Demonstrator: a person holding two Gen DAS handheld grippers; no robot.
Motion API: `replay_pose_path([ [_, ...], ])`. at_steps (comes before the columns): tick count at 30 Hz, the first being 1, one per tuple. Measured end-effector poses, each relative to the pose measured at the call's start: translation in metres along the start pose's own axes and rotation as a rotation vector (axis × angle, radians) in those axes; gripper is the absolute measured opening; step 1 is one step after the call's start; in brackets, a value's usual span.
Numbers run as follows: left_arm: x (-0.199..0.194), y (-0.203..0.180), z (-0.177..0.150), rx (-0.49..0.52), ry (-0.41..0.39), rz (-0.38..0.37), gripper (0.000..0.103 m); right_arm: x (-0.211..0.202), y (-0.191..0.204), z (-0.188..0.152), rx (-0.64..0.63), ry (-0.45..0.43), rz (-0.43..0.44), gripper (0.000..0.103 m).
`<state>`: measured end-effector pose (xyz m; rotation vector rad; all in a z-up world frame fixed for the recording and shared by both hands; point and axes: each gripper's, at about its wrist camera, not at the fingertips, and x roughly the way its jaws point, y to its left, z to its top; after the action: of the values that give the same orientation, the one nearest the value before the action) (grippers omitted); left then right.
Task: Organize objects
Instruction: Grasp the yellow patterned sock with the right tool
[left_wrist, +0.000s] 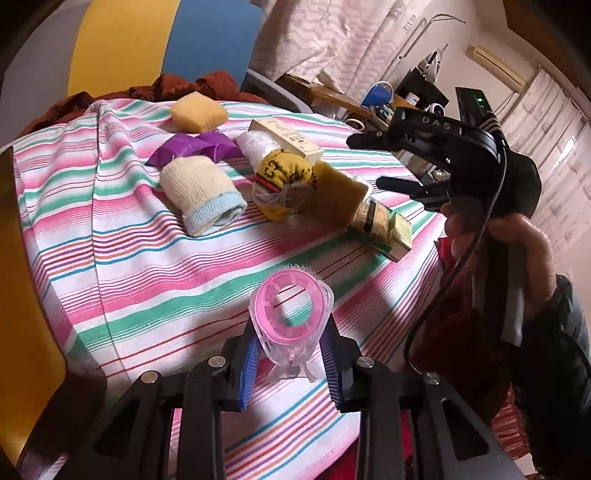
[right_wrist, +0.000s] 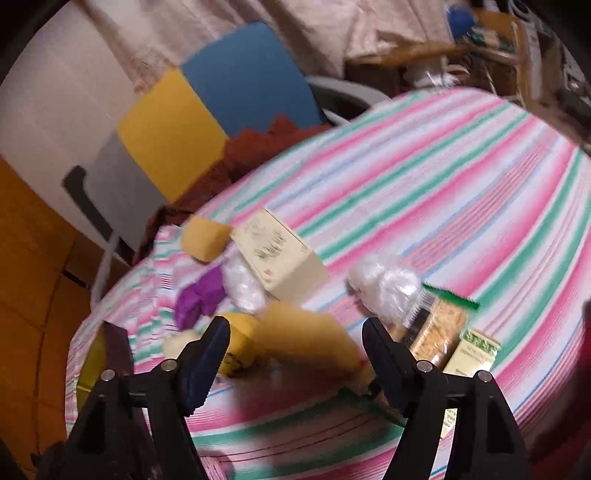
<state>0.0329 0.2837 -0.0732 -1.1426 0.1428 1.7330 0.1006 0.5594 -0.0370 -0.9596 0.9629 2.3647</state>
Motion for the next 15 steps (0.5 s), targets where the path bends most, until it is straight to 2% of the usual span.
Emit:
replay_pose_path([
  [2, -0.005, 0.000, -0.002, 0.004, -0.011, 0.007, 0.030, -0.003, 0.014, -0.003, -0.056, 0.001, 0.069, 0.074],
  [5, -0.017, 0.000, -0.004, -0.004, -0.036, 0.009, 0.030, -0.005, 0.037, -0.010, -0.174, 0.001, 0.089, 0.071],
  [7, -0.027, 0.001, -0.004, -0.006, -0.060, 0.013, 0.030, -0.001, 0.051, -0.016, -0.231, 0.033, 0.120, 0.068],
  [10, -0.041, 0.003, -0.003, -0.012, -0.096, 0.017, 0.030, 0.013, 0.072, -0.023, -0.331, 0.077, 0.059, 0.068],
  [15, -0.063, 0.007, -0.004, -0.029, -0.148, 0.022, 0.030, 0.043, 0.086, -0.023, -0.405, 0.133, -0.025, 0.068],
])
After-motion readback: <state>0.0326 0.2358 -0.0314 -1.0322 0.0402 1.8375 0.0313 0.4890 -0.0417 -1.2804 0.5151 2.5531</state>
